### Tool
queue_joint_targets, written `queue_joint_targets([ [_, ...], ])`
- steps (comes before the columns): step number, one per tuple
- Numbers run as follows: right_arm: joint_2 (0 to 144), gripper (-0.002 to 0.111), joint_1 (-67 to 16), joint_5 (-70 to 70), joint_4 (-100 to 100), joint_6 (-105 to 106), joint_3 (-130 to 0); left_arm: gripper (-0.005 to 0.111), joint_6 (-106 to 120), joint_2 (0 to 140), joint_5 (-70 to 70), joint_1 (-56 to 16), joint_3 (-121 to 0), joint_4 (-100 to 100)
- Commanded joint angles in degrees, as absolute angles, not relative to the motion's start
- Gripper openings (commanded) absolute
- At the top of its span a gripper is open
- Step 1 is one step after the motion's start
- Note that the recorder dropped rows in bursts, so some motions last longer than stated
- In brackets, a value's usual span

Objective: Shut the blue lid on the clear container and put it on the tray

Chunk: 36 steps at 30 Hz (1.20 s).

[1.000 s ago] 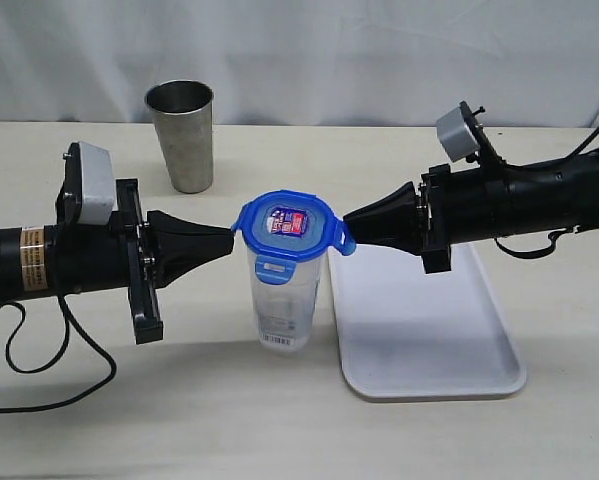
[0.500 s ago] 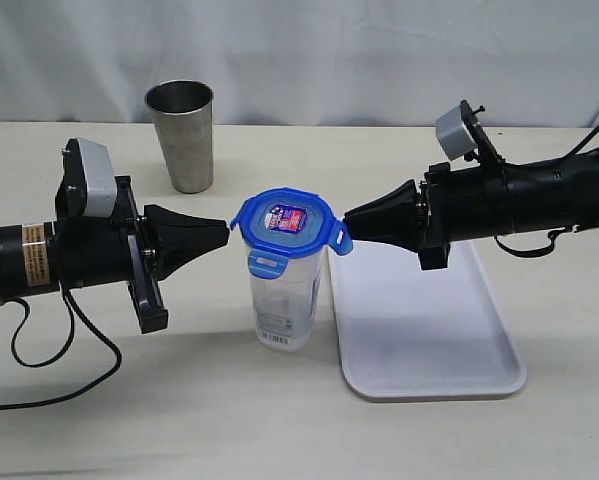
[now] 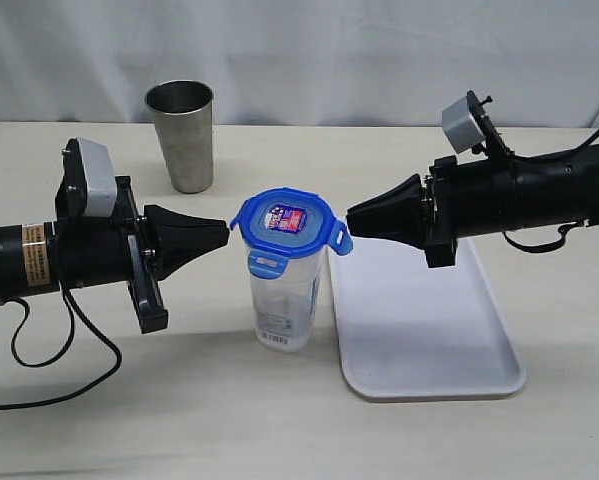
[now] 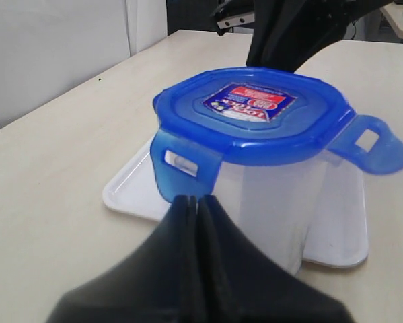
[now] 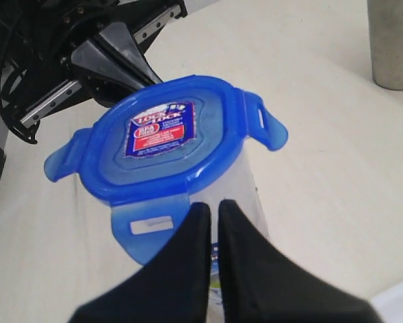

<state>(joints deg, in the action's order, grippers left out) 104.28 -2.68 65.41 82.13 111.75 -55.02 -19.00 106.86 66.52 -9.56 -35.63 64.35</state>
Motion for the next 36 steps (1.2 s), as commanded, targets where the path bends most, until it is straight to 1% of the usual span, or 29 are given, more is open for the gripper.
queue_joint_targets([
  [1,103.63,0.004,-2.8,64.26,81.6,111.71,-54.29,0.0,-19.28,107.02,66.42,-10.02,-35.79,63.71],
  [6,103.63,0.004,-3.52,63.08,81.31,111.71,-54.15,0.0,-19.28,107.02,66.32,-10.02,-35.79,63.71],
  [11,103.63,0.004,-6.84,57.81,81.1,111.96,-53.49,0.0,-19.28,107.02,66.32,-10.02,-35.79,63.71],
  [24,103.21,0.004,-6.75,56.71,80.59,111.4,-53.49,0.0,-19.28,107.02,66.32,-10.02,-35.79,63.71],
  [29,99.69,0.004,-6.75,54.25,79.45,109.72,-53.0,0.0,-19.28,107.02,66.32,-10.02,-35.79,63.71],
  [36,98.8,0.004,-6.75,55.42,79.14,109.4,-51.65,0.0,-19.28,107.02,66.45,-10.02,-35.79,63.71],
])
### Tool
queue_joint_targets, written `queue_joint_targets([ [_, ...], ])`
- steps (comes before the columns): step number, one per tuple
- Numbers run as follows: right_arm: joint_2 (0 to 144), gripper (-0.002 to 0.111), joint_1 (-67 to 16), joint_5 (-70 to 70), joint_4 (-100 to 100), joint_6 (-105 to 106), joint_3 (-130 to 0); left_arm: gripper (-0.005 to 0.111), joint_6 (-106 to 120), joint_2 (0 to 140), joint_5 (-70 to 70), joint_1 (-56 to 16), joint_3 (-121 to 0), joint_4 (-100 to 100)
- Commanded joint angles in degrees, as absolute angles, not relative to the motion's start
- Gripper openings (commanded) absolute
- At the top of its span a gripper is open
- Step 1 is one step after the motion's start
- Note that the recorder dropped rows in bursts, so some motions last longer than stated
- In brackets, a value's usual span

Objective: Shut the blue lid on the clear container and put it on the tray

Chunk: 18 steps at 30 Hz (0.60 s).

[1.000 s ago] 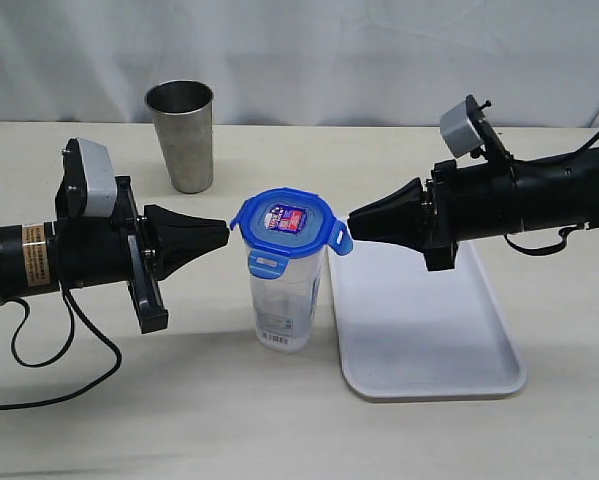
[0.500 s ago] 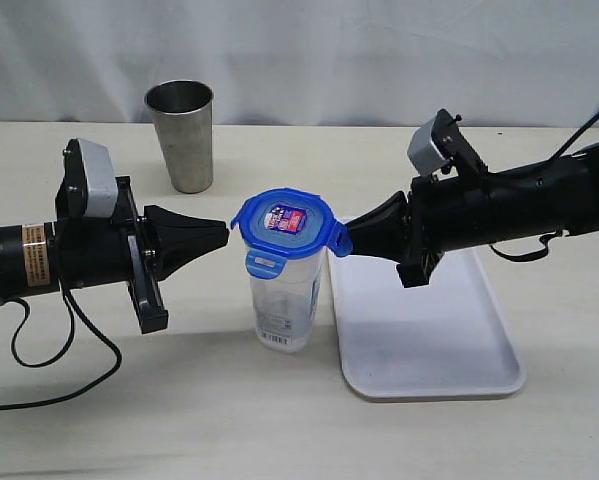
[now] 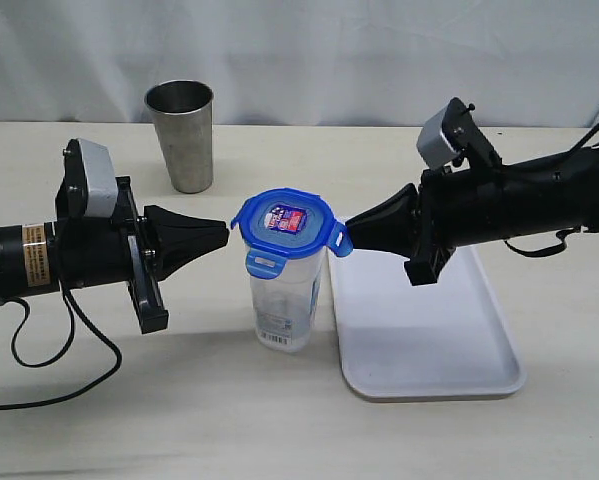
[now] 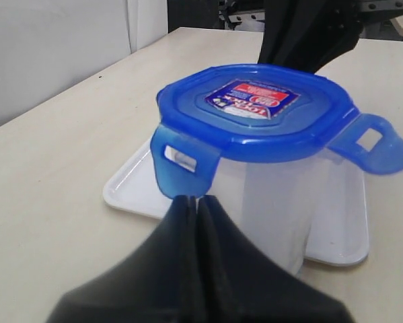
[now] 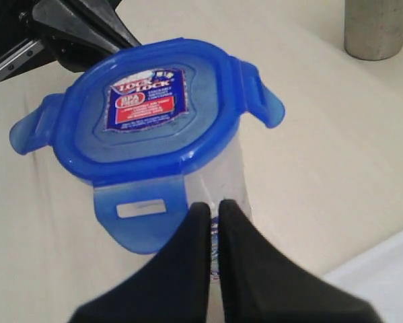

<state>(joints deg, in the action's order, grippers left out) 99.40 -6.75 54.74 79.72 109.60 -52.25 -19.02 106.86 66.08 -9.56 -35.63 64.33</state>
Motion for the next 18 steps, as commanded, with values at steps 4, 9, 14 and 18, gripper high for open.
queue_joint_targets([
  [4,98.3,0.004,-6.75,55.8,78.46,108.49,-51.65,0.0,-19.28,107.02,66.45,-10.02,-35.79,63.71],
  [9,97.8,0.004,-6.75,55.8,78.31,108.37,-51.65,0.0,-19.28,107.02,66.72,-10.02,-35.79,63.71],
  [14,97.8,0.004,-6.75,55.8,78.31,108.37,-51.65,0.0,-19.28,107.02,66.49,-10.02,-35.79,63.71],
  [18,97.8,0.004,-6.75,55.37,78.31,108.37,-51.65,0.0,-19.28,107.02,65.9,-10.02,-35.79,63.71],
])
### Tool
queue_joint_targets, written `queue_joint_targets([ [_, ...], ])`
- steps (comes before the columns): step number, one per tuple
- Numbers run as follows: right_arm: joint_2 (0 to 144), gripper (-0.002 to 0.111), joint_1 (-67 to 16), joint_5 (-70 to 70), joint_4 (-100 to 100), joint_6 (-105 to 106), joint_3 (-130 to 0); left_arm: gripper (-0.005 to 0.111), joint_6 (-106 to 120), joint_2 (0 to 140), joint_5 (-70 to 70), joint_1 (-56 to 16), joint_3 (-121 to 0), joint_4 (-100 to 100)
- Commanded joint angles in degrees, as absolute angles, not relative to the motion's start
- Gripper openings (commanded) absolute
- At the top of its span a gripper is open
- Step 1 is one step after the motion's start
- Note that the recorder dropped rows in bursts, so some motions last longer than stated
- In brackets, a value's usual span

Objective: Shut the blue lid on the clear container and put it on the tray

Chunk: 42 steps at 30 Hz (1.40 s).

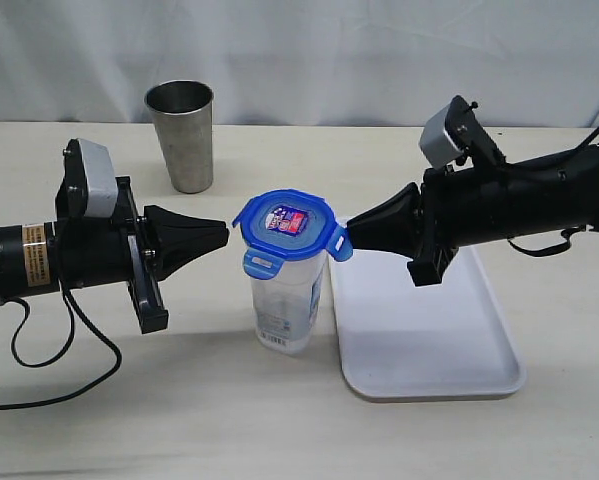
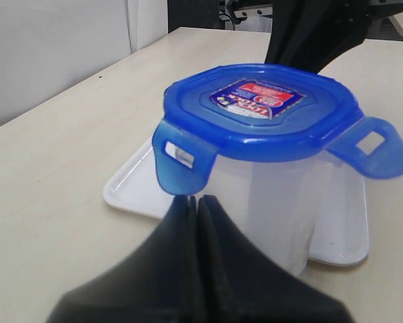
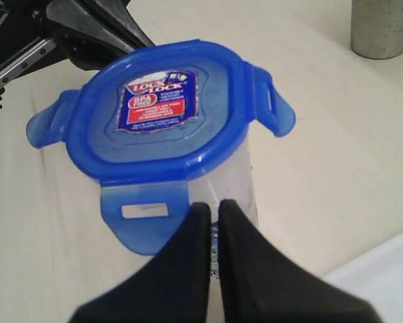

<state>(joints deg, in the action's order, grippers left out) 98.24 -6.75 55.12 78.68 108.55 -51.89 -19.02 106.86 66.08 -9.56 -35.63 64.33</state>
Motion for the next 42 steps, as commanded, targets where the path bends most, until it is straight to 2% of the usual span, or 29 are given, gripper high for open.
queue_joint_targets([
  [1,97.8,0.004,-6.75,55.37,78.31,108.37,-51.65,0.0,-19.28,107.02,65.79,-10.02,-35.79,63.71],
  [9,97.8,0.004,-6.75,55.22,78.31,108.37,-51.65,0.0,-19.28,107.02,65.69,-10.02,-35.79,63.71],
  [13,95.48,0.004,-6.75,44.89,78.95,108.01,-51.95,0.0,-19.28,107.02,65.69,-10.02,-35.79,63.71],
  [20,88.55,0.004,-6.86,52.14,85.99,107.72,-51.95,0.0,-19.28,107.02,65.71,-10.02,-35.79,63.57],
  [22,88.18,0.004,-8.41,53.76,88.22,105.51,-51.95,0.0,-19.28,107.02,65.71,-10.02,-35.79,63.57],
  [25,89.64,0.004,-15.89,41.62,86.82,104.5,-51.95,0.0,-19.28,107.02,65.71,-10.02,-35.79,63.57],
  [30,90.11,0.004,-22.12,38.74,84.8,104.05,-51.95,0.0,-19.28,107.02,65.71,-10.02,-35.79,63.69],
  [42,92.74,0.004,-22.85,37.11,78.59,99.41,-51.95,0.0,-19.28,107.02,66.29,-10.02,-35.79,63.68],
])
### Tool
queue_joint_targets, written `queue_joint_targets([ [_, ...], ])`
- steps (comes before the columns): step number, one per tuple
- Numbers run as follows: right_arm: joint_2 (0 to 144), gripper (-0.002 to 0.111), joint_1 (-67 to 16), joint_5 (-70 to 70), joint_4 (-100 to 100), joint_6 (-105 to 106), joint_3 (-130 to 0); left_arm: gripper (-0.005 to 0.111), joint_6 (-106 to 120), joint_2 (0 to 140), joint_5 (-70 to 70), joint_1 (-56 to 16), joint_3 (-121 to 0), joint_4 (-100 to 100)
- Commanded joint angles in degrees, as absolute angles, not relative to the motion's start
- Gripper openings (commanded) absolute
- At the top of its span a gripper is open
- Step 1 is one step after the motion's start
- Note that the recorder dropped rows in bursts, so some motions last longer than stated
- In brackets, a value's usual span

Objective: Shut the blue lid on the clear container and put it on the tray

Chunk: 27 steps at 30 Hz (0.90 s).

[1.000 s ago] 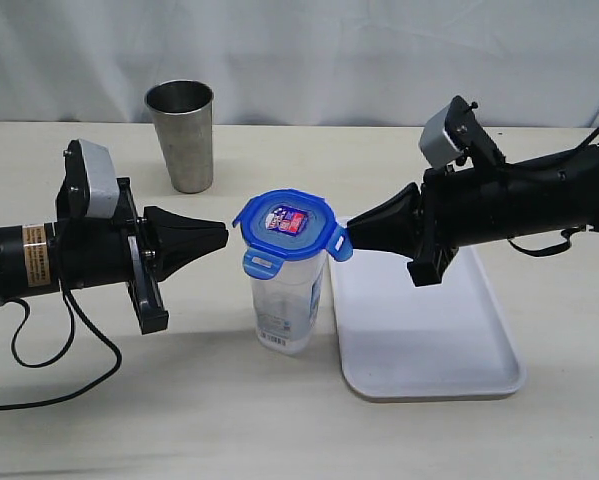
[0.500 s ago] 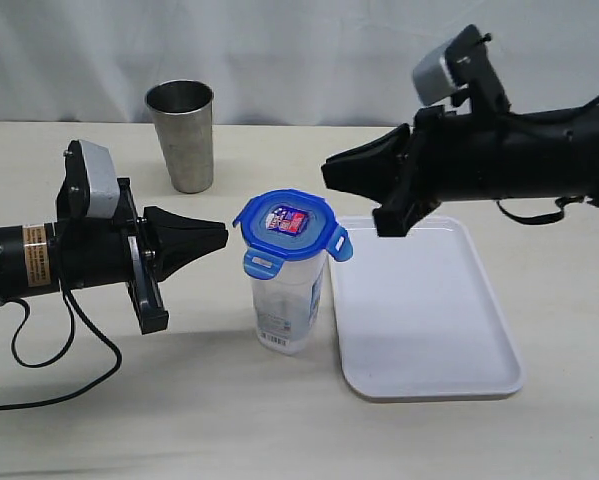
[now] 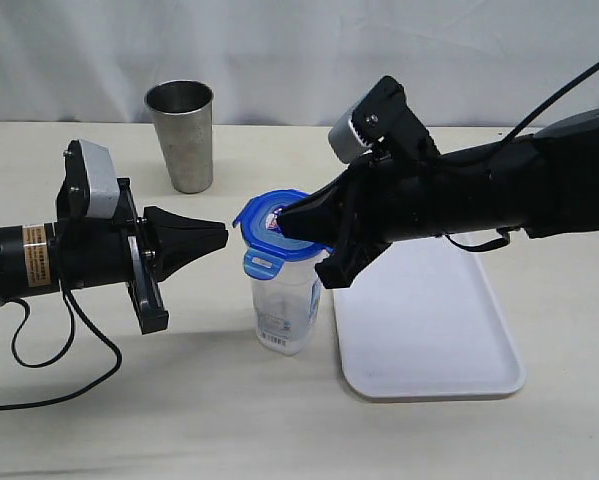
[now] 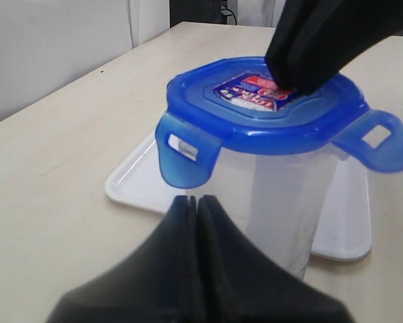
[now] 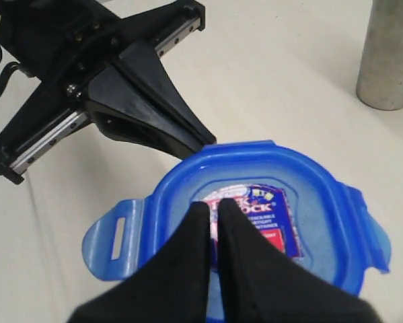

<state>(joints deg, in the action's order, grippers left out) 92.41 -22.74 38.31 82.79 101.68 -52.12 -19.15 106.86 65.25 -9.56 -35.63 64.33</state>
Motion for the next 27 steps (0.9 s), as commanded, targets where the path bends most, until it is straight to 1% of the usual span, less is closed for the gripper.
queue_joint_targets([
  [1,92.74,0.004,-22.85,37.11,78.29,99.18,-51.95,0.0,-19.28,107.02,66.29,-10.02,-35.79,63.56],
  [6,92.74,0.004,-22.85,37.11,73.79,96.11,-51.95,0.0,-19.28,107.02,66.39,-10.02,-35.79,63.13],
  [14,92.89,0.004,-22.85,35.74,74.07,95.9,-51.95,0.0,-19.04,107.02,66.12,-10.02,-35.79,61.89],
  [22,93.15,0.004,-22.85,35.65,74.07,95.78,-51.95,0.0,-17.47,107.19,61.08,-10.02,-35.48,63.8],
  [27,93.15,0.004,-22.85,35.65,74.07,95.78,-51.95,0.0,-13.73,112.12,66.59,-10.02,-35.7,66.55],
])
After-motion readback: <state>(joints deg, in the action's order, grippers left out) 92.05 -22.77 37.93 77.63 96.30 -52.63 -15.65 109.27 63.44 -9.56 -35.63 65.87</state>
